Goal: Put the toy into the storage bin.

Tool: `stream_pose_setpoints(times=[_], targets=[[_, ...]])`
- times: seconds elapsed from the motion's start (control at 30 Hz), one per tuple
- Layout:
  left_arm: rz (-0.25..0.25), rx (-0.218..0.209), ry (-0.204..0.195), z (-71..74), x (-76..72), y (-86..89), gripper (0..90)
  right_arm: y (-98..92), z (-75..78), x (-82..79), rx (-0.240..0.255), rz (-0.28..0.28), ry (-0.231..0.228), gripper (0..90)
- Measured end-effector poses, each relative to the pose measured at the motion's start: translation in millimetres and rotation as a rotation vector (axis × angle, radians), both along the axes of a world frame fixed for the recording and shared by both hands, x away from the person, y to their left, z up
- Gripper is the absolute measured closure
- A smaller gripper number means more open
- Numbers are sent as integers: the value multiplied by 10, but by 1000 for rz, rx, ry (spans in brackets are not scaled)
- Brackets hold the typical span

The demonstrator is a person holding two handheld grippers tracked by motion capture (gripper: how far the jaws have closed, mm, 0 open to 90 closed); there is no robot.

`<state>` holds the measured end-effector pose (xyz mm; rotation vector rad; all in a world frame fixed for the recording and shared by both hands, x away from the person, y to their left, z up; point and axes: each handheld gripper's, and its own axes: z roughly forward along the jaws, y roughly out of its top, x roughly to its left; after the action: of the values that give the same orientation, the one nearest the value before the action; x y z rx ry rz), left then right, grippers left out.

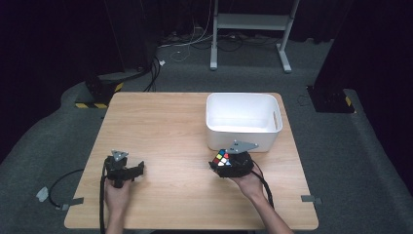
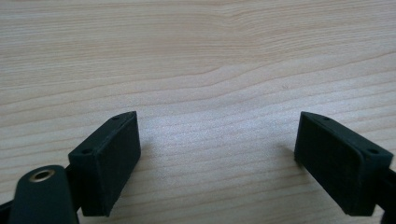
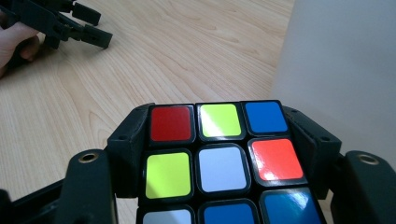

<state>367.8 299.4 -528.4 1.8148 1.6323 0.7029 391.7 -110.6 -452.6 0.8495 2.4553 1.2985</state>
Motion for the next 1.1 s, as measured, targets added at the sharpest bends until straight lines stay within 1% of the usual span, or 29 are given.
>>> stream_pose_setpoints(times=[0.13,0.3,0.37,0.73,0.9,1.1], targets=[[0,0,0,0,0,0,146,-52,37,-11,-1,-9,-7,334],[0,-2,-3,-2,1,-1,146,-129,83,-8,28,-14,4,334],[0,-2,-3,-3,1,-1,146,-152,99,-10,31,-13,4,334],[0,0,-2,-2,0,-1,145,-257,198,-23,23,-30,-8,334],[0,1,0,0,0,-1,145,-280,237,-34,18,-24,-8,334],[1,0,-1,-1,0,-3,146,-321,326,-33,25,-2,-2,334]])
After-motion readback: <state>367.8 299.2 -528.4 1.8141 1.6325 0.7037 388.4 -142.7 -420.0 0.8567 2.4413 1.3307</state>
